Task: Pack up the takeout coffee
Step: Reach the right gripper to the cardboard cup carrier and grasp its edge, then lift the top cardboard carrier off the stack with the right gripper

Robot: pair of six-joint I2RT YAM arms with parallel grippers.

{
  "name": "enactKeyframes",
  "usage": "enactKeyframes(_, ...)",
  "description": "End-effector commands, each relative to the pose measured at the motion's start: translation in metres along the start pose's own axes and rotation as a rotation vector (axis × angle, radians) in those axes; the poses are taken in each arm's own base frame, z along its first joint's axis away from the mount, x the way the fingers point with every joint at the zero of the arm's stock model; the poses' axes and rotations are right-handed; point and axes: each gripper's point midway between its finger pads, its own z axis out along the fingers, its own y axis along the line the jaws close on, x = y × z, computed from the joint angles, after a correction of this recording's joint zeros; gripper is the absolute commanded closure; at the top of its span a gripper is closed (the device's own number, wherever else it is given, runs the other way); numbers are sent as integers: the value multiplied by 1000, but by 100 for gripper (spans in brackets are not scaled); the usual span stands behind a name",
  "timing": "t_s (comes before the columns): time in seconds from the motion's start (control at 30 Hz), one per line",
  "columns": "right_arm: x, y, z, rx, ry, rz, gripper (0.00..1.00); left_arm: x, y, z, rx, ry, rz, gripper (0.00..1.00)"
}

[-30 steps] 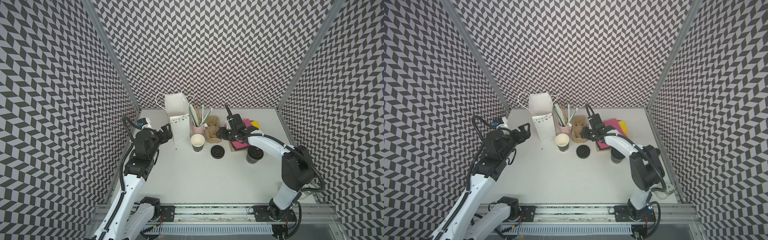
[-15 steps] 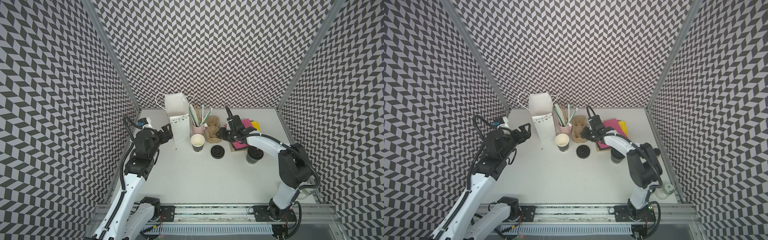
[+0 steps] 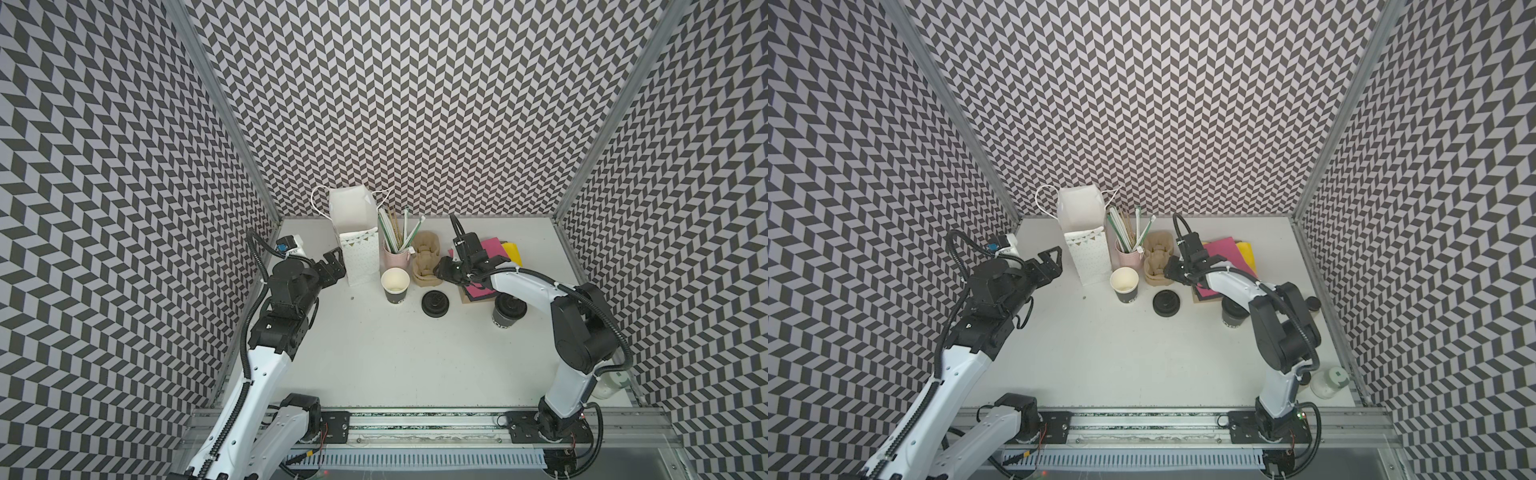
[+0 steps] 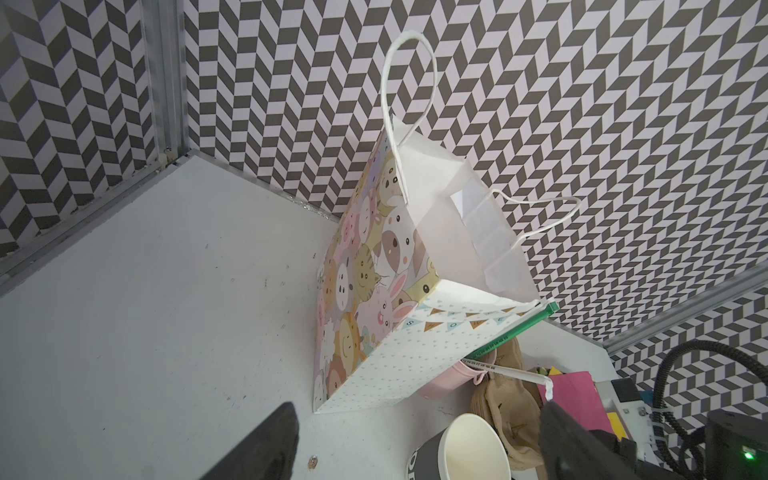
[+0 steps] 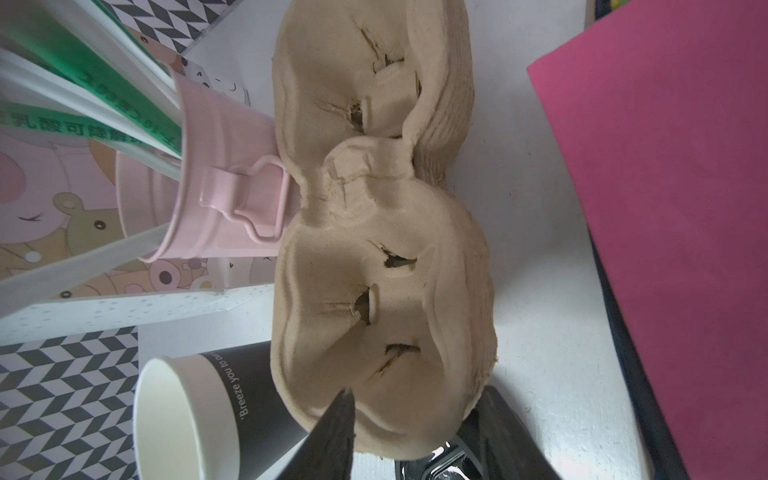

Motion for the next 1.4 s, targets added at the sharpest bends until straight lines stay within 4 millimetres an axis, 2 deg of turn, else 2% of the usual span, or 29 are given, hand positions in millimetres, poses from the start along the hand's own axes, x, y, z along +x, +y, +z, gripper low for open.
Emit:
enactKeyframes(0.0,-7,-2,7,-2,-29,6,54,-1,-5,0,22,-8,11,9)
enactKeyframes(0.3,-7,-1,8,-7,-25,1,63,-1,-5,0,25,-8,12,10)
enactKeyframes(1.37,-15,4,3,-7,-46,-17,77,2,-6,4,30,9,16,10)
